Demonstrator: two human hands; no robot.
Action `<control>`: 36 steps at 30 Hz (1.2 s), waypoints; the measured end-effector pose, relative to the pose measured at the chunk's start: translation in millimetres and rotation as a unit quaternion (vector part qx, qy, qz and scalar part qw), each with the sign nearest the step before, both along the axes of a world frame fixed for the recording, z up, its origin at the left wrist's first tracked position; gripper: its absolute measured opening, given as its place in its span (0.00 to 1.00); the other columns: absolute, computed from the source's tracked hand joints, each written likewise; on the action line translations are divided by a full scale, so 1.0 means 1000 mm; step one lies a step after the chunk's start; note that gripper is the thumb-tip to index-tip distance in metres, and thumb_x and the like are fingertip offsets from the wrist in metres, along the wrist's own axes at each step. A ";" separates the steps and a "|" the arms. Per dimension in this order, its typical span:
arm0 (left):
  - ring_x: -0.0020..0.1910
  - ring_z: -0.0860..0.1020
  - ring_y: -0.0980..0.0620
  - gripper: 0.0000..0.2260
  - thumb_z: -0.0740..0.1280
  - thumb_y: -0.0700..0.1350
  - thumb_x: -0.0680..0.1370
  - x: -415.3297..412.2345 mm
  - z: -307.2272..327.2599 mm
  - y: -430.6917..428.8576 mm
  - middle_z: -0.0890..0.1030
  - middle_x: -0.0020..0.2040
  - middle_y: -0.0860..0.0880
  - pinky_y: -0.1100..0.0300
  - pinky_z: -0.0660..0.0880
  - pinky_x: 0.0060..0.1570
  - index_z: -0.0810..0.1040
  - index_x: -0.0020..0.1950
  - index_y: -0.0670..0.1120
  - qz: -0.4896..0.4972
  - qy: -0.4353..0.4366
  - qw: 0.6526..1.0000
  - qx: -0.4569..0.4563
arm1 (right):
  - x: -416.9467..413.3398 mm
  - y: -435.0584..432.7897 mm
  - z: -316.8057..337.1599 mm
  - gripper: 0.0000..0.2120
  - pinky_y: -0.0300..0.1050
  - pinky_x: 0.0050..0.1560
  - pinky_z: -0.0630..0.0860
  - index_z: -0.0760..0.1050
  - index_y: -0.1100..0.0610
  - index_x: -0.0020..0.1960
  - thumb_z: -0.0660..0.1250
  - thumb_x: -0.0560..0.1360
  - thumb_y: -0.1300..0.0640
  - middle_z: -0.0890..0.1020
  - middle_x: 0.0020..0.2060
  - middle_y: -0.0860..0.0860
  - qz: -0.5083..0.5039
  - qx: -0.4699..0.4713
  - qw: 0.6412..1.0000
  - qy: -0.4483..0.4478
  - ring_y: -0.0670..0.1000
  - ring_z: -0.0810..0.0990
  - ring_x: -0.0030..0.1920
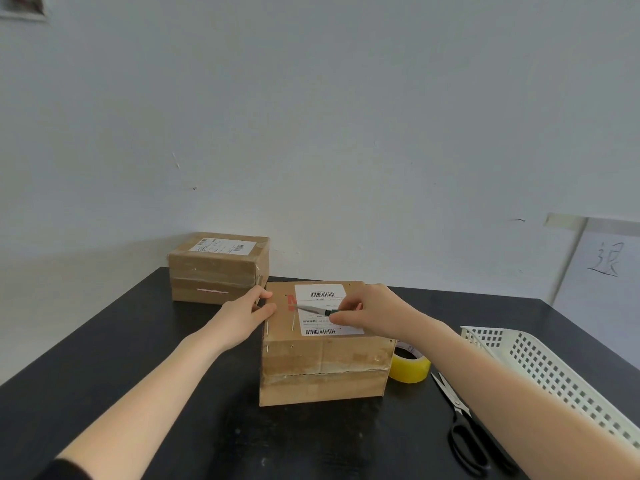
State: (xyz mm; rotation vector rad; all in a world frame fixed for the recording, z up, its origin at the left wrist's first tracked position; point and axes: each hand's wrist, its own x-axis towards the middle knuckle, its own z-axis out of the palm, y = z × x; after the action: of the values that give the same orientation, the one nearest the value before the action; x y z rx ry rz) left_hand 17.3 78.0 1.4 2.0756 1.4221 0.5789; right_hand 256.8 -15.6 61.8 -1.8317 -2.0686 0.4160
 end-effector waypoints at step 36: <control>0.64 0.73 0.50 0.17 0.64 0.56 0.77 -0.002 0.013 0.003 0.74 0.66 0.50 0.52 0.71 0.62 0.70 0.65 0.54 -0.006 0.056 0.998 0.040 | 0.065 -0.027 0.015 0.14 0.47 0.44 0.81 0.83 0.55 0.48 0.70 0.74 0.44 0.85 0.40 0.55 -0.144 0.025 0.977 0.156 0.48 0.81 0.36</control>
State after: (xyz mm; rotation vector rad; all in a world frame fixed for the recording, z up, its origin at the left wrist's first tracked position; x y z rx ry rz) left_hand 15.5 81.1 14.8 2.2082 1.4698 0.5310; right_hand 322.2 -42.6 76.8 -1.8629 -1.5655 0.5277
